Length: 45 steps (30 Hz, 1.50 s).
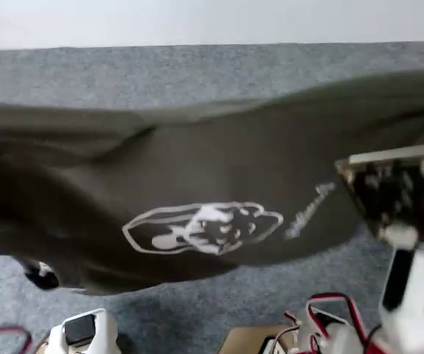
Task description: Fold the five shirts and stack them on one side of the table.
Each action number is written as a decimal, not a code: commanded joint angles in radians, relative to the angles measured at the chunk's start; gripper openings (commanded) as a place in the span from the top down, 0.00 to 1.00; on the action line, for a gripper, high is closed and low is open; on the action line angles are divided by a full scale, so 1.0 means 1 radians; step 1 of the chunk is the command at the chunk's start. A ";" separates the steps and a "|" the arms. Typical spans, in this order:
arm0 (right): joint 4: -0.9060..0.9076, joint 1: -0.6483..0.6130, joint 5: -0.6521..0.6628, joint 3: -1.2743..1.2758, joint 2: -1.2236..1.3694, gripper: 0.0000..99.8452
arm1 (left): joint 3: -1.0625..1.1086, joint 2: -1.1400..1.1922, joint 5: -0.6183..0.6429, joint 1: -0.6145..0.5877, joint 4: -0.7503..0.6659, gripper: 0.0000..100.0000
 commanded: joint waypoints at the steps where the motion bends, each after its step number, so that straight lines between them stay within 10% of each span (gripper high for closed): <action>1: -0.016 0.047 0.025 -0.012 -0.047 0.99 | -0.090 0.000 -0.012 0.000 0.060 1.00; 14: 0.189 0.047 0.163 0.034 -0.087 0.99 | -0.142 0.011 -0.069 0.002 0.284 1.00; 21: 0.185 0.044 0.157 0.272 -0.051 0.99 | 0.177 0.009 -0.071 0.002 0.301 1.00; 34: -0.021 -0.131 0.072 0.749 0.157 0.99 | 1.009 0.011 -0.071 0.144 -0.063 1.00; 45: -0.191 -0.275 -0.178 0.965 0.275 0.99 | 1.308 0.069 0.075 0.316 -0.338 1.00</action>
